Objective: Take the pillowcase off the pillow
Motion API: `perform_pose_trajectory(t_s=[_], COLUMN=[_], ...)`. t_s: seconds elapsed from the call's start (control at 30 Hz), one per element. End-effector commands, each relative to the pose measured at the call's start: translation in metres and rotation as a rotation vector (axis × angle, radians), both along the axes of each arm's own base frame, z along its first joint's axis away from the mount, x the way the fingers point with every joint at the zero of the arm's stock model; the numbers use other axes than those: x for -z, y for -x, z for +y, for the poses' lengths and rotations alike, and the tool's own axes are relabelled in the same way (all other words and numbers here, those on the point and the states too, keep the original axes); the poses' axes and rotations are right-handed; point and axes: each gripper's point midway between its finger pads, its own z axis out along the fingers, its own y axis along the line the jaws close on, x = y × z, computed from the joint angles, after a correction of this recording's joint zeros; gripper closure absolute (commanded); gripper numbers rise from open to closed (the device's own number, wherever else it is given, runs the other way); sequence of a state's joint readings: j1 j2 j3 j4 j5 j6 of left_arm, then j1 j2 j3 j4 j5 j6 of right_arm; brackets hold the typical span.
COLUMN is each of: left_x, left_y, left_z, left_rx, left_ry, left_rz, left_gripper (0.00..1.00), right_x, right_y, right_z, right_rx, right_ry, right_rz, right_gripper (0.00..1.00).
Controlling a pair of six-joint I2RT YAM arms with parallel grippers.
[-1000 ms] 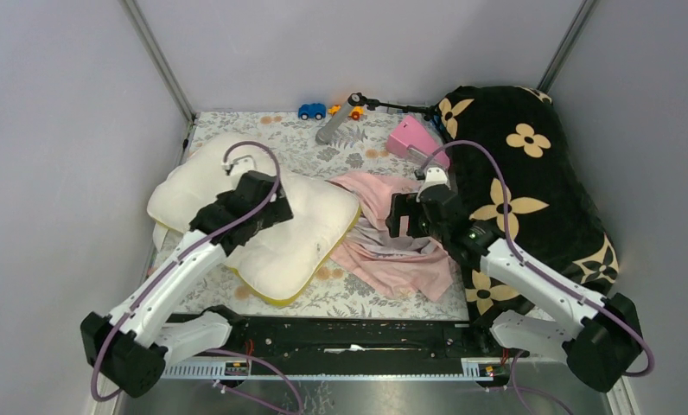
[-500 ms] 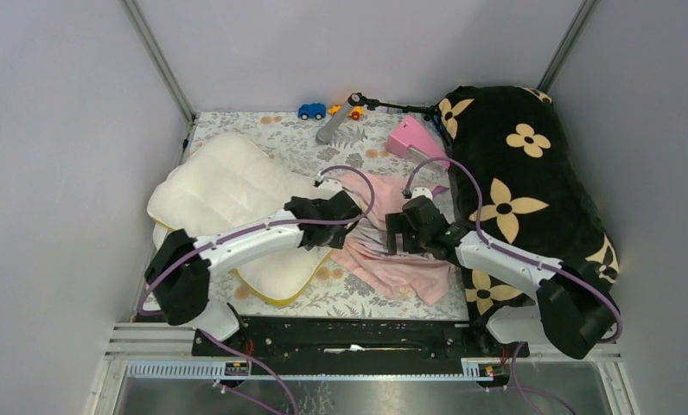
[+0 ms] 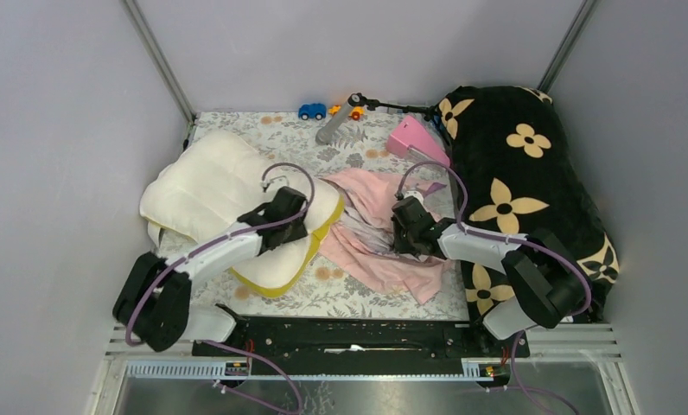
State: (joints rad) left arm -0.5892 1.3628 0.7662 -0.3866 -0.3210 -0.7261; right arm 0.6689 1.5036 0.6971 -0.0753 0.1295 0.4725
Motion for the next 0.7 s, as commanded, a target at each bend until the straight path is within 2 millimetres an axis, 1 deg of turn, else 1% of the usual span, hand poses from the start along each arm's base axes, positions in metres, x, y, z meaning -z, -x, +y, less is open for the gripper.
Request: perform_pose_trajectory(t_s=[0.0,0.03,0.07,0.13,0.17,0.27,0.33,0.4,0.43,0.47,0.53,0.6,0.67], left_x=[0.001,-0.003,-0.006,-0.015,-0.02,-0.039,-0.055,-0.072,-0.082,-0.092,-0.114,-0.141,-0.172], left_y=[-0.008,-0.009,-0.01,-0.012,-0.014,-0.022,-0.032,-0.045,-0.053,-0.063,-0.083,-0.106,-0.13], left_z=[0.037,0.045,0.053,0.063,0.067,0.072,0.07,0.068,0.066,0.064,0.058,0.055,0.054], left_rx=[-0.199,-0.237,-0.274,-0.334,-0.356,-0.396,-0.4,-0.411,-0.414,-0.414,-0.414,-0.423,-0.429], left_ry=[0.088,0.09,0.089,0.093,0.098,0.121,0.141,0.148,0.155,0.163,0.177,0.183,0.186], left_rz=[-0.064,-0.083,-0.097,-0.13,-0.147,-0.203,-0.249,-0.288,-0.305,-0.321,-0.356,-0.399,-0.45], left_gripper=[0.85,0.93,0.97,1.0,1.0,1.0,1.0,1.0,1.0,1.0,1.0,1.0,1.0], right_x=[-0.011,-0.023,-0.035,-0.062,-0.077,-0.139,-0.186,-0.226,-0.242,-0.27,-0.3,-0.336,-0.372], right_y=[-0.019,-0.028,-0.036,-0.051,-0.056,-0.068,-0.075,-0.087,-0.094,-0.102,-0.115,-0.126,-0.139], right_z=[-0.014,-0.017,-0.022,-0.032,-0.037,-0.04,-0.038,-0.043,-0.045,-0.044,-0.045,-0.044,-0.042], right_rx=[0.117,0.151,0.187,0.265,0.297,0.348,0.352,0.375,0.384,0.391,0.404,0.416,0.427], right_ry=[0.034,0.025,0.013,-0.012,-0.027,-0.113,-0.186,-0.19,-0.179,-0.192,-0.207,-0.25,-0.279], right_rz=[-0.036,-0.067,-0.094,-0.158,-0.19,-0.316,-0.423,-0.512,-0.543,-0.584,-0.626,-0.685,-0.749], right_gripper=[0.86,0.91,0.96,1.0,1.0,1.0,1.0,1.0,1.0,1.0,1.0,1.0,1.0])
